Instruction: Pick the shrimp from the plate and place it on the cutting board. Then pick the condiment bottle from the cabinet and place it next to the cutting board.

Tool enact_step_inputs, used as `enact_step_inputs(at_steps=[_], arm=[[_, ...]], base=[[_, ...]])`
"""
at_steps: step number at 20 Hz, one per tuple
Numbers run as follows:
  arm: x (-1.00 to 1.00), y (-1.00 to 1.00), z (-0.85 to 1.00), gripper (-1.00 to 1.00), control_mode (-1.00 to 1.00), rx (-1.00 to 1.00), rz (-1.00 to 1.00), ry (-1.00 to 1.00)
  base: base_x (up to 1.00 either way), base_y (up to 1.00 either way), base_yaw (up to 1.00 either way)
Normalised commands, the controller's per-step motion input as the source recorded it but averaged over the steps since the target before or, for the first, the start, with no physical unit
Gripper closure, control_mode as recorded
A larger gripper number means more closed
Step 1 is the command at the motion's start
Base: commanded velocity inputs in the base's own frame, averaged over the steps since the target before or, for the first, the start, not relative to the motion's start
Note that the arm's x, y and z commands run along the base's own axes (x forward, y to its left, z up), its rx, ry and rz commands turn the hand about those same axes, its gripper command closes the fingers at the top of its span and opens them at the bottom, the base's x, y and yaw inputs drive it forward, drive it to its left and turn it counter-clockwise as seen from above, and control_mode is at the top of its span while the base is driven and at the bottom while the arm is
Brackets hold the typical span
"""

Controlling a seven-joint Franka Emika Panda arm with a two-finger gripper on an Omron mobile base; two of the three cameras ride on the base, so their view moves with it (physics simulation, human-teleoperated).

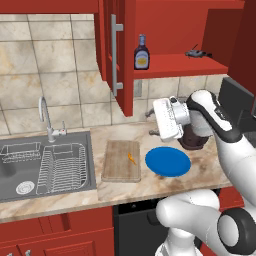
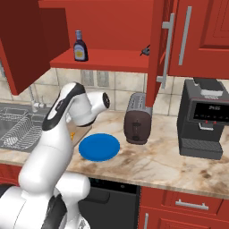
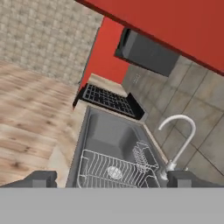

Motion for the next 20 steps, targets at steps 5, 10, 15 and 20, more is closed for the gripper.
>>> enact_step_inputs(at_steps=[5, 10, 15, 20], arm=[[0.00, 0.00, 0.32, -1.00, -1.00, 0.14, 0.07, -0.04], [0.00, 0.00, 0.27, -1.00, -1.00, 0.15, 0.04, 0.00], [0.00, 0.00, 0.27, -1.00, -1.00, 0.12, 0.01, 0.00], [0.00, 0.00, 0.26, -1.00, -1.00, 0.08, 0.00, 0.00]], base=[[0.00, 0.00, 0.00], [0.00, 0.00, 0.00], [0.00, 0.00, 0.00], [0.00, 0.00, 0.00]])
